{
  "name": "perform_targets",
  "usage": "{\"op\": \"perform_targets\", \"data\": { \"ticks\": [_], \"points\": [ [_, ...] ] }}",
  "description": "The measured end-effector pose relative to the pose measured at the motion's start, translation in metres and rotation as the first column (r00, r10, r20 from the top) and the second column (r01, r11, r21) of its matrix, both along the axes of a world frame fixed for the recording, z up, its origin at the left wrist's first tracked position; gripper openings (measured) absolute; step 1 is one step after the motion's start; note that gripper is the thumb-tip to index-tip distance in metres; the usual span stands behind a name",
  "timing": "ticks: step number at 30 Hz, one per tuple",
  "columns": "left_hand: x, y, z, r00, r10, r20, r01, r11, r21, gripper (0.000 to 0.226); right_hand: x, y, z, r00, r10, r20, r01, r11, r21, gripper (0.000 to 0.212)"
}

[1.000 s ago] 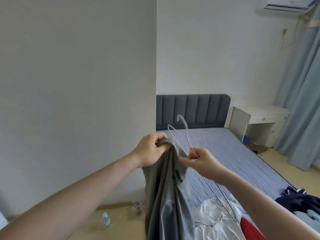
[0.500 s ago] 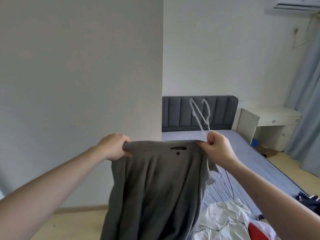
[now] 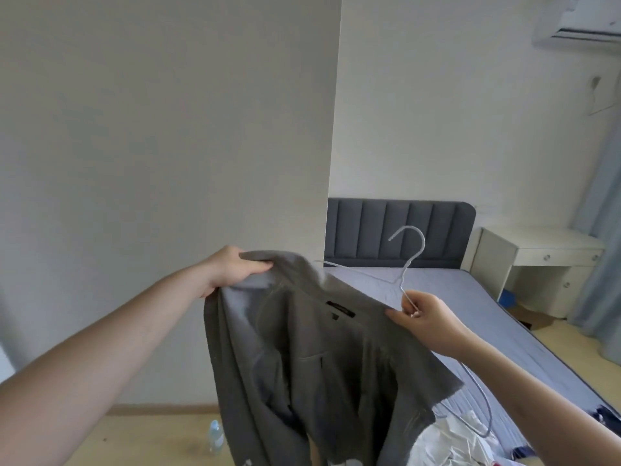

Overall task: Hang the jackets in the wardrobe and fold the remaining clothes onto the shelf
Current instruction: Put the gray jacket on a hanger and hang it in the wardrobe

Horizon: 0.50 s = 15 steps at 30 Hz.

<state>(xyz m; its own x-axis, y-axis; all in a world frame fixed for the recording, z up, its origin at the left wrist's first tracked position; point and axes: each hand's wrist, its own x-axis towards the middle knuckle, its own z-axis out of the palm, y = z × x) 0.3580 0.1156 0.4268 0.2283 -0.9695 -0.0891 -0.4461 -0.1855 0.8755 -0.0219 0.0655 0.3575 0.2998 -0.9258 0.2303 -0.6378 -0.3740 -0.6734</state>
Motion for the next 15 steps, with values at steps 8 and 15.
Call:
{"op": "perform_targets", "data": {
  "ticks": [8, 15],
  "points": [
    [0.003, -0.019, -0.001, 0.982, 0.172, 0.080, -0.167, 0.984, -0.067, 0.011, 0.008, 0.028, 0.022, 0.982, 0.150, 0.116, -0.143, 0.987, -0.072, 0.034],
    [0.007, -0.019, -0.009, 0.953, 0.278, 0.124, -0.268, 0.959, -0.090, 0.014, 0.011, 0.049, 0.035, 0.955, 0.246, 0.168, -0.245, 0.969, -0.024, 0.039]
  ]
}}
